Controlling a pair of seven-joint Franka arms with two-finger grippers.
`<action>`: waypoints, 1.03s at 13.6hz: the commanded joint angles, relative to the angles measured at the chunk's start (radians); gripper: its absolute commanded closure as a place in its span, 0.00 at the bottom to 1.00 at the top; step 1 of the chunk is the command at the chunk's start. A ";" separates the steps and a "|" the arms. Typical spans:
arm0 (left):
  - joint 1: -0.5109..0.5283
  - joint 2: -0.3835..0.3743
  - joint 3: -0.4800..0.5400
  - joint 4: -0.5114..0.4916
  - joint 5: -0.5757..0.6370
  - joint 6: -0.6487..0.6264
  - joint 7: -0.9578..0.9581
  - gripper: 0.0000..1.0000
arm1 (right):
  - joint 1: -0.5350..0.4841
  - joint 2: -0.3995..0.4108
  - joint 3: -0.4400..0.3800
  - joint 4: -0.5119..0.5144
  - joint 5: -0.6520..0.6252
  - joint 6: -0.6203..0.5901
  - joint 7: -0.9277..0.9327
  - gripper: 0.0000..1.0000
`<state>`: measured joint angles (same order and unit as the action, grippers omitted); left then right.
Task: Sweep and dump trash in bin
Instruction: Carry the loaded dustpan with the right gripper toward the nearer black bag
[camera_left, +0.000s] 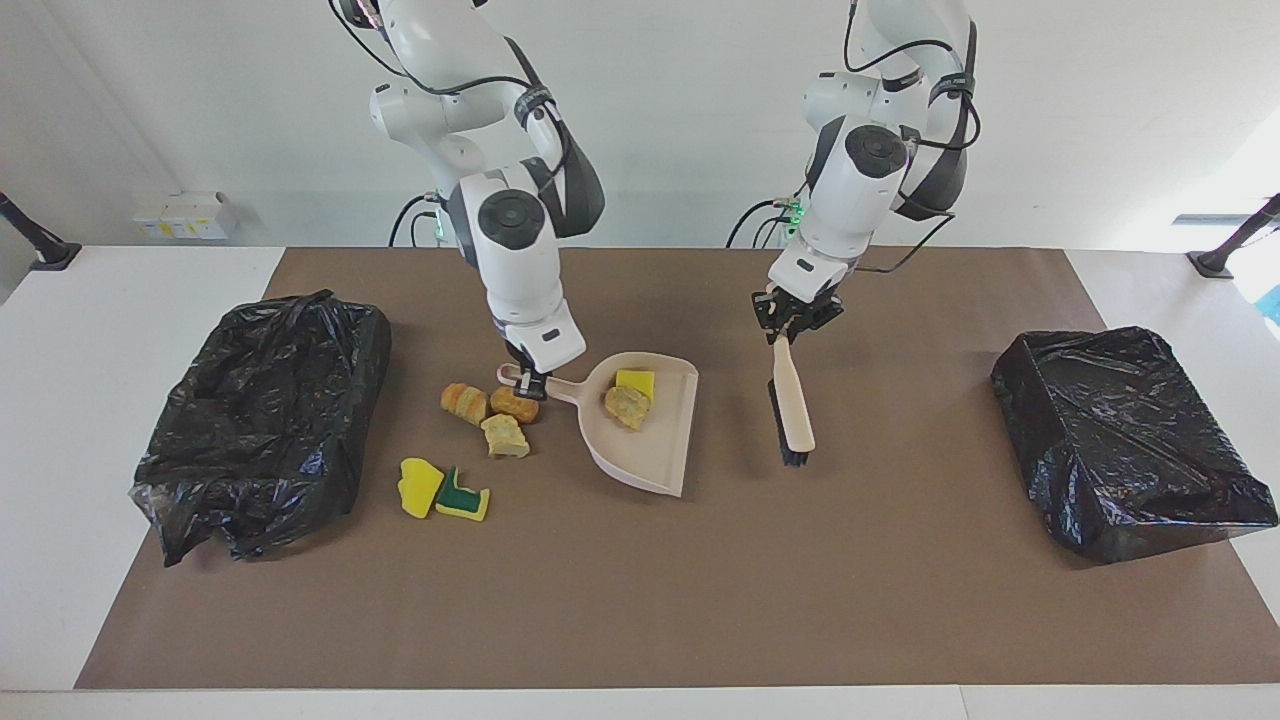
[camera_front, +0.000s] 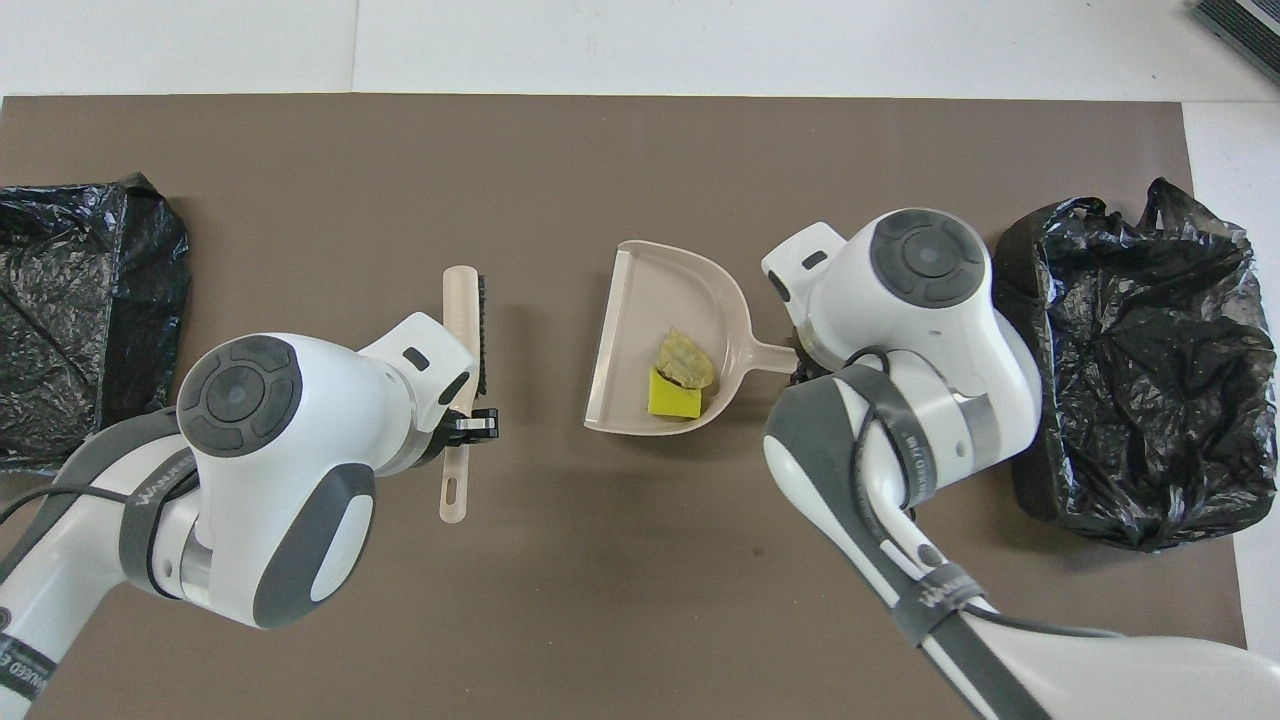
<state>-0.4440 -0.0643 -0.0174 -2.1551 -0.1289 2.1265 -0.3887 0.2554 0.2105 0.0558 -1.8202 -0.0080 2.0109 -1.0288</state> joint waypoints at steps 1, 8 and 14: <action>0.008 -0.031 -0.012 -0.022 0.020 -0.016 -0.018 1.00 | -0.155 -0.072 0.012 0.027 0.043 -0.082 -0.126 1.00; -0.180 -0.103 -0.019 -0.152 0.018 -0.001 -0.211 1.00 | -0.562 -0.085 0.001 0.142 0.017 -0.238 -0.456 1.00; -0.454 -0.243 -0.022 -0.400 0.018 0.170 -0.451 1.00 | -0.716 -0.068 -0.001 0.179 -0.252 -0.141 -0.677 1.00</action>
<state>-0.8204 -0.2082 -0.0568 -2.4537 -0.1282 2.2539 -0.7509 -0.4452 0.1313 0.0393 -1.6605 -0.1784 1.8436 -1.6639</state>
